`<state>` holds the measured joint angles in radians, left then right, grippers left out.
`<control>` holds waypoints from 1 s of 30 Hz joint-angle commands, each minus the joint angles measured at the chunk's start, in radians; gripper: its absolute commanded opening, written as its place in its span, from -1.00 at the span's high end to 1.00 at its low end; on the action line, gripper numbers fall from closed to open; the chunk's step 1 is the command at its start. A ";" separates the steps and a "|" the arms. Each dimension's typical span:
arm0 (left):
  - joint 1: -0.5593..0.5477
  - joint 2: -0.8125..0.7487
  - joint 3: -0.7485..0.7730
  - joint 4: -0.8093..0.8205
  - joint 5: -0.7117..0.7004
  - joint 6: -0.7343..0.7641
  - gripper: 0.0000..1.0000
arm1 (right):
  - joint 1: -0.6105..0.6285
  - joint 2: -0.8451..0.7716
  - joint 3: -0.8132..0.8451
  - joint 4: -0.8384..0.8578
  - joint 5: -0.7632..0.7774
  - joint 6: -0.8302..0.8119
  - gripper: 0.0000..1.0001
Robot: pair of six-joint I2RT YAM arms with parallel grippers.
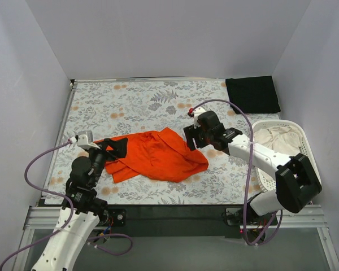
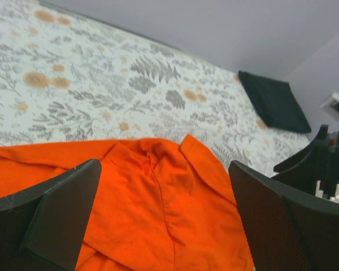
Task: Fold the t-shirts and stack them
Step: Move the tshirt to the center of the board, then flatten the tshirt out
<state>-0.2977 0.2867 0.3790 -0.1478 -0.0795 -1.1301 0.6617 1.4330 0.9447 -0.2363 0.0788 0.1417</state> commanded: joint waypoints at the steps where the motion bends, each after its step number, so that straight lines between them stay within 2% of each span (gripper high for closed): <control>1: -0.004 0.121 0.040 -0.004 0.078 0.010 -0.78 | 0.051 -0.059 -0.020 0.020 -0.115 -0.040 -0.26; 8: -0.003 0.249 0.075 -0.070 0.072 -0.010 -0.78 | 0.114 -0.023 -0.066 0.017 -0.126 -0.108 -0.25; 18: -0.004 0.258 0.078 -0.084 0.044 -0.004 -0.77 | 0.122 0.102 -0.032 -0.004 -0.008 -0.126 -0.11; 23: -0.003 0.267 0.083 -0.090 0.049 -0.002 -0.75 | 0.124 0.135 -0.006 -0.023 0.002 -0.126 0.15; 24: -0.004 0.269 0.083 -0.091 0.049 -0.002 -0.75 | 0.124 0.139 -0.003 -0.029 0.013 -0.126 0.24; 25: -0.003 0.269 0.084 -0.093 0.049 -0.002 -0.74 | 0.124 0.138 0.002 -0.034 0.048 -0.125 0.44; 27: -0.004 0.269 0.086 -0.095 0.049 0.000 -0.73 | 0.122 0.127 0.008 -0.047 0.084 -0.134 0.59; 30: -0.003 0.269 0.084 -0.096 0.049 0.000 -0.73 | 0.105 0.106 0.019 -0.067 0.133 -0.139 0.66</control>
<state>-0.2985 0.5560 0.4259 -0.2348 -0.0208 -1.1416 0.7795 1.5707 0.9184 -0.2760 0.1341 0.0185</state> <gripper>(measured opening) 0.867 0.175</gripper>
